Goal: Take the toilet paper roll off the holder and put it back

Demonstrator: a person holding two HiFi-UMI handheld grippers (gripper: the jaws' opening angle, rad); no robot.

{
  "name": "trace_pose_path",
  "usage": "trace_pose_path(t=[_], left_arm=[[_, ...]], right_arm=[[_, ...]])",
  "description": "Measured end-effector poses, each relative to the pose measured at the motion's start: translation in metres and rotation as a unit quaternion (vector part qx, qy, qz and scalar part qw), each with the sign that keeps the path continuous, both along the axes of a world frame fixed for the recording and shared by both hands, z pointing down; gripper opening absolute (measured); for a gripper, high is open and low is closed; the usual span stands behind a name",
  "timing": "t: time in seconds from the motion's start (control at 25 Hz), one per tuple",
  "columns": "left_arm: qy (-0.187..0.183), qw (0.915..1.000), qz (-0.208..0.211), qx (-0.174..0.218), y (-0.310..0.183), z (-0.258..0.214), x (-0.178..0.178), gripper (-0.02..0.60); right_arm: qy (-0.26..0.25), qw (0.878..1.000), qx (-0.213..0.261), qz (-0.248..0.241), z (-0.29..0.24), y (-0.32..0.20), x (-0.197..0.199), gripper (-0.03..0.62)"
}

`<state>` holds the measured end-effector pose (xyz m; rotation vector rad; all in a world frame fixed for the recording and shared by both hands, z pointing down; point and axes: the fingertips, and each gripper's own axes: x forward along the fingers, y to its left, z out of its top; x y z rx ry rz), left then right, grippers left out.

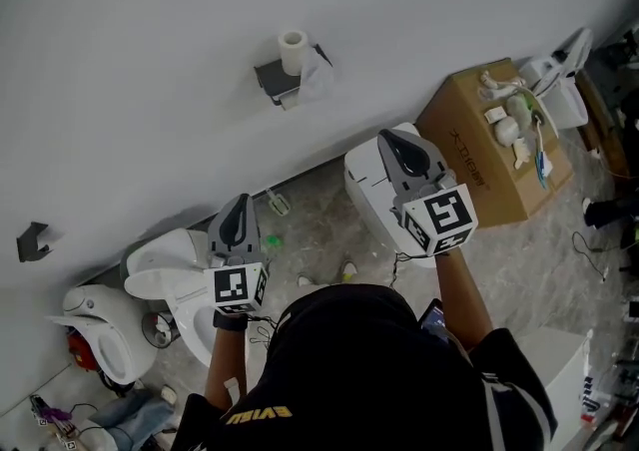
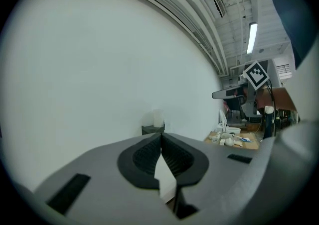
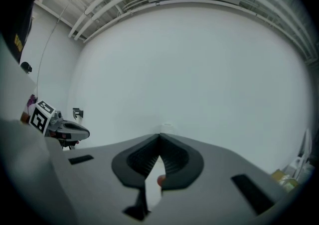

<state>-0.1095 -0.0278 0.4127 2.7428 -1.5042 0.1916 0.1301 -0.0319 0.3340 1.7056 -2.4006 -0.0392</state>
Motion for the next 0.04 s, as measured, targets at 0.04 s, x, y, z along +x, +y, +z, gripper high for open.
trace_pose_path(t=[0.04], left_arm=[[0.001,1.0000,-0.005,-0.002,-0.0002,0.0034,-0.0038,0.011]], right_arm=[[0.002,1.000,0.004,-0.003,-0.0021,-0.0009,0.0007,-0.008]])
